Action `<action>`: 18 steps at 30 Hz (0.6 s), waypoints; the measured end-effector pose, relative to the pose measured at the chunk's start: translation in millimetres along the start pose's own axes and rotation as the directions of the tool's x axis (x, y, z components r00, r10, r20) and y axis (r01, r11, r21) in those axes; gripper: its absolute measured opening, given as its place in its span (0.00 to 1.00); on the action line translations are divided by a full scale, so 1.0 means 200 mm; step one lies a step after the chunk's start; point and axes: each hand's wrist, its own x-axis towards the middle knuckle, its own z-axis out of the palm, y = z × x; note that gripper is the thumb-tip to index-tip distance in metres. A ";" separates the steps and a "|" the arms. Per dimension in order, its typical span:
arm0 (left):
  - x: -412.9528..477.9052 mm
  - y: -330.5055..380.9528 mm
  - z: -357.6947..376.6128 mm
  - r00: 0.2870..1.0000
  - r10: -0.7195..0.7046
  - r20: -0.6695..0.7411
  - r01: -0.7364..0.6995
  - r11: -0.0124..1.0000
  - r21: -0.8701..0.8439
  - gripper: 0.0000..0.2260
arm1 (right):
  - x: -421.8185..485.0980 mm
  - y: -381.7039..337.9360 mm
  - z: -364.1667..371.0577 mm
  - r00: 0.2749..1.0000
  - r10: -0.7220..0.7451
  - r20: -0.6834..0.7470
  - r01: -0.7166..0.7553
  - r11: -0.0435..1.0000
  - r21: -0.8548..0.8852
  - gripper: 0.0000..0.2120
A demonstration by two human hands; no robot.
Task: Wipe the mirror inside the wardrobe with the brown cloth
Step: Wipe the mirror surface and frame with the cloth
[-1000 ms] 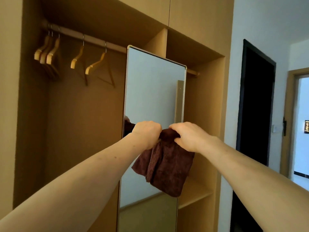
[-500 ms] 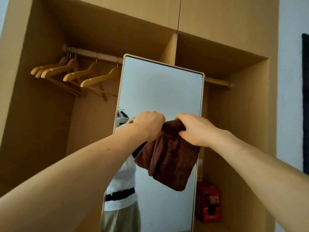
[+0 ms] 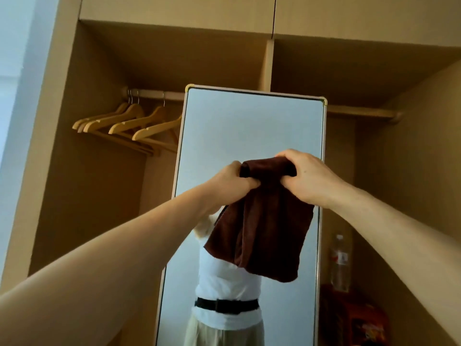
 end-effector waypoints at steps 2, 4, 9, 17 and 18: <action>0.05 0.01 0.01 0.999 -0.044 -0.028 0.041 0.993 -0.112 0.16 | 0.04 0.01 -0.01 0.999 -0.005 -0.041 0.005 1.000 -0.001 0.15; 0.09 0.04 -0.01 0.997 -0.074 -0.003 0.072 0.978 -0.193 0.15 | 0.07 0.02 -0.03 0.999 -0.013 -0.046 0.013 1.000 0.001 0.14; 0.16 0.09 -0.03 0.996 -0.085 -0.013 0.079 0.969 -0.233 0.05 | 0.11 0.03 -0.02 0.980 0.033 -0.195 -0.054 0.993 -0.101 0.17; 0.30 0.17 0.03 0.969 -0.124 -0.213 0.014 0.890 -0.456 0.04 | 0.09 -0.11 0.05 0.979 -0.065 -0.193 -0.005 0.940 -0.342 0.38; 0.32 0.19 0.03 0.962 -0.121 -0.244 -0.001 0.894 -0.447 0.05 | 0.10 -0.12 0.06 0.983 -0.058 -0.177 -0.014 0.925 -0.380 0.41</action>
